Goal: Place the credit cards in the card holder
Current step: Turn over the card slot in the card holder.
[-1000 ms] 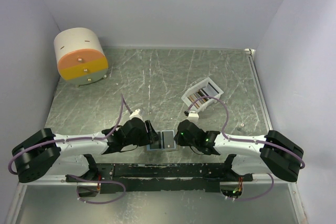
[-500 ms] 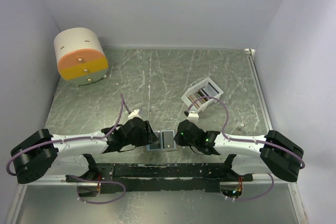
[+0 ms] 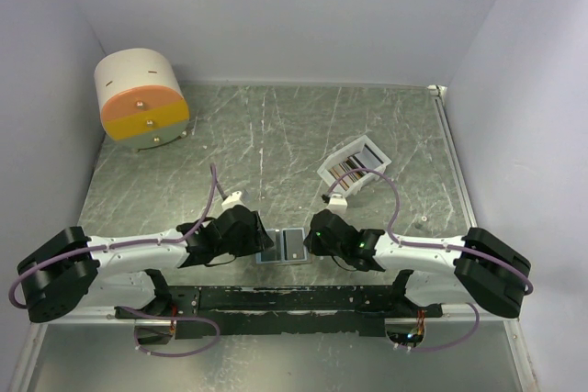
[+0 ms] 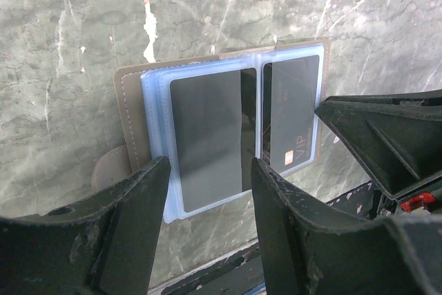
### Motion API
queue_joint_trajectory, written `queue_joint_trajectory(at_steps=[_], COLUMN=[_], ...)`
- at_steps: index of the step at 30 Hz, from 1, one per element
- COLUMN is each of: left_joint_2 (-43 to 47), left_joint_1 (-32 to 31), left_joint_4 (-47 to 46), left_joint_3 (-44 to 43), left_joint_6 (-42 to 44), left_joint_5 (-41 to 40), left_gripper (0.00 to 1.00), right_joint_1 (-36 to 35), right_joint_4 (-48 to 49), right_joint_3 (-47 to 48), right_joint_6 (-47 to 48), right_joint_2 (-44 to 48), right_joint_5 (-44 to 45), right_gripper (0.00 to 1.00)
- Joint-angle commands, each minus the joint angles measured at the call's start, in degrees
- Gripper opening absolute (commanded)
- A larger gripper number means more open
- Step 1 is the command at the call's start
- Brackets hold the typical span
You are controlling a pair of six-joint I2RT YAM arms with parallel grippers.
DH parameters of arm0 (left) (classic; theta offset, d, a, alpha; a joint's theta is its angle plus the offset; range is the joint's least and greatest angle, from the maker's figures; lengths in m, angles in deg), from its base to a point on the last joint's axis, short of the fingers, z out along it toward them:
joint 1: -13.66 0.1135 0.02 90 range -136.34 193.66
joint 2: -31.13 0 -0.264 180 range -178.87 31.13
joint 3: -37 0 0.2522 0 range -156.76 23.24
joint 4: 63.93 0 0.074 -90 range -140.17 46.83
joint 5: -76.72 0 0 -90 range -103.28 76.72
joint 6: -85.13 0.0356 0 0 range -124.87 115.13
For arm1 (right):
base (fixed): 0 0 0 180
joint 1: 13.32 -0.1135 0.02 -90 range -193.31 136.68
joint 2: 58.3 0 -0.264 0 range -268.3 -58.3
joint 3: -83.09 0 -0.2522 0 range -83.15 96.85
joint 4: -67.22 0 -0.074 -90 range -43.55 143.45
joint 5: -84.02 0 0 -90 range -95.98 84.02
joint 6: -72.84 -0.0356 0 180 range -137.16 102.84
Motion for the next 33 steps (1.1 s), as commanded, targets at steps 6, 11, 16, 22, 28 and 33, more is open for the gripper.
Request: queue_joint_trajectory(at_steps=[6,11,16,22,28,33], left_joint_2=[-1.2,-2.4,-3.0,-2.2,0.9,1.9], left_joint_1=[0.3,0.3,0.3,0.3,0.3,0.3], left_joint_4=[-2.6,-2.7,-8.4,-13.5,-16.4,-16.3], left_joint_3=[0.3,-0.2,1.4,2.9,4.4,4.0], left_joint_6=[0.5,0.6,-0.2,-0.9,-1.2,-0.6], left_joint_5=[0.6,0.7,3.5,4.9,5.1,5.3], left_gripper=[0.62,0.62,0.62,0.62,0.62,0.62], right_joint_1=[-0.5,-0.5,-0.5,-0.8,-0.8,-0.8], right_joint_4=[-2.1,-2.2,-1.5,-1.2,-0.9,-0.9], right_joint_3=[-0.6,-1.0,-1.1,-1.2,-1.6,-1.3], right_joint_6=[-0.1,-0.3,-0.3,-0.5,-0.6,-0.5], right_joint_2=[-1.3,-0.6,-1.0,-1.5,-1.1,-1.4], right_joint_5=[-0.4,-0.2,-0.6,-0.7,-0.7,-0.7], right_gripper=[0.15,0.15,0.15,0.15,0.15,0.15])
